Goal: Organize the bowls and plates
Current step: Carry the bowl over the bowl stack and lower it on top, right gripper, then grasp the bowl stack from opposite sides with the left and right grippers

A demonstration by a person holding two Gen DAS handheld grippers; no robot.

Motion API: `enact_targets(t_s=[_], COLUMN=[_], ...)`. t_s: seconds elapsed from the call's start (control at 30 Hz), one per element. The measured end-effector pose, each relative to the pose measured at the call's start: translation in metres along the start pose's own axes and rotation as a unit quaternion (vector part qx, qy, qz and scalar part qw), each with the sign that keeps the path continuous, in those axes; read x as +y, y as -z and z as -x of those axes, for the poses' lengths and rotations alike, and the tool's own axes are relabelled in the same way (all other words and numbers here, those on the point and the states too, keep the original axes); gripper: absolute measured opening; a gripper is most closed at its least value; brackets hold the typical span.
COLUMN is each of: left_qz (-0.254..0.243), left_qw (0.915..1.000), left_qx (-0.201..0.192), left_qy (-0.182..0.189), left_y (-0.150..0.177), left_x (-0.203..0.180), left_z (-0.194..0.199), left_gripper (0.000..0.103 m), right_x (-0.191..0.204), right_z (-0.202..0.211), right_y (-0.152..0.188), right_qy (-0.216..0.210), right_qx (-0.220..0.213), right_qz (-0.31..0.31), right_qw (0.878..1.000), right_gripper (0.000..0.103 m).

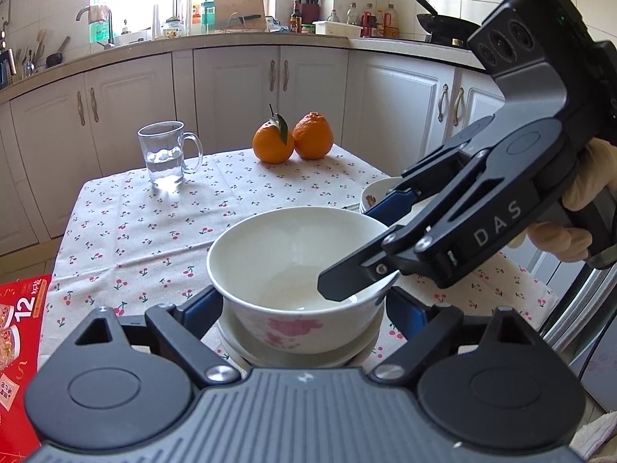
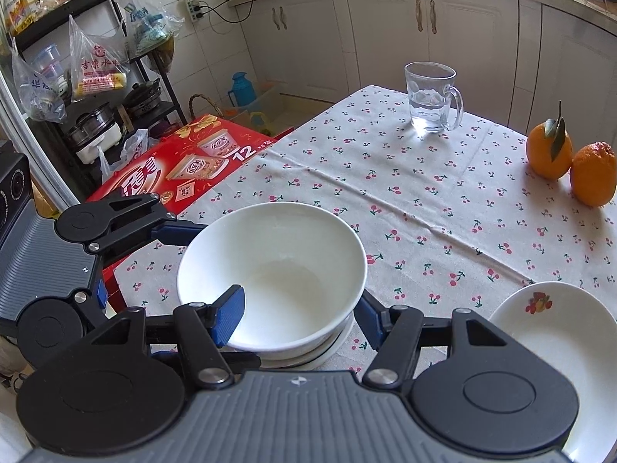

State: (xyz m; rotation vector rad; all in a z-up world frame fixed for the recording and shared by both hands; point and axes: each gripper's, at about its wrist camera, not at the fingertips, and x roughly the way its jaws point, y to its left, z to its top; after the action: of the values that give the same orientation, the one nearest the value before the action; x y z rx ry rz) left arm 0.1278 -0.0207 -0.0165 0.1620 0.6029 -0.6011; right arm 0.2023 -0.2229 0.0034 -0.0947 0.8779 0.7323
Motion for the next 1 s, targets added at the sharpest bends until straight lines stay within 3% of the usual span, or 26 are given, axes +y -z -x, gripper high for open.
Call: enact_targets(t_s=[0.6,0.93,1.0], left_qz=[0.014,0.005,-0.011], left_qw=[0.9998,0.9997,0.9996], left_qx=[0.011,0.008,0.007], left_qy=[0.008,0.023,0.025], left_y=[0.005,0.007,0.008], left_x=[0.007,0.010,0.010], left_z=[-0.006,0.005,0.011], left_gripper=[0.094,0.096,0.100], right_x=[0.007,0.015,0.019], right_z=[-0.009,-0.004,0.003], right_y=[0.000,0.003,0.006], right_qy=[0.009,0.014,0.026], right_qx=[0.003,-0.012,-0.024], right_qz=[0.017,0.031,0.040], right_qw=[1.000,0.999,0.999], right_gripper=[0.074,0.094,0.100])
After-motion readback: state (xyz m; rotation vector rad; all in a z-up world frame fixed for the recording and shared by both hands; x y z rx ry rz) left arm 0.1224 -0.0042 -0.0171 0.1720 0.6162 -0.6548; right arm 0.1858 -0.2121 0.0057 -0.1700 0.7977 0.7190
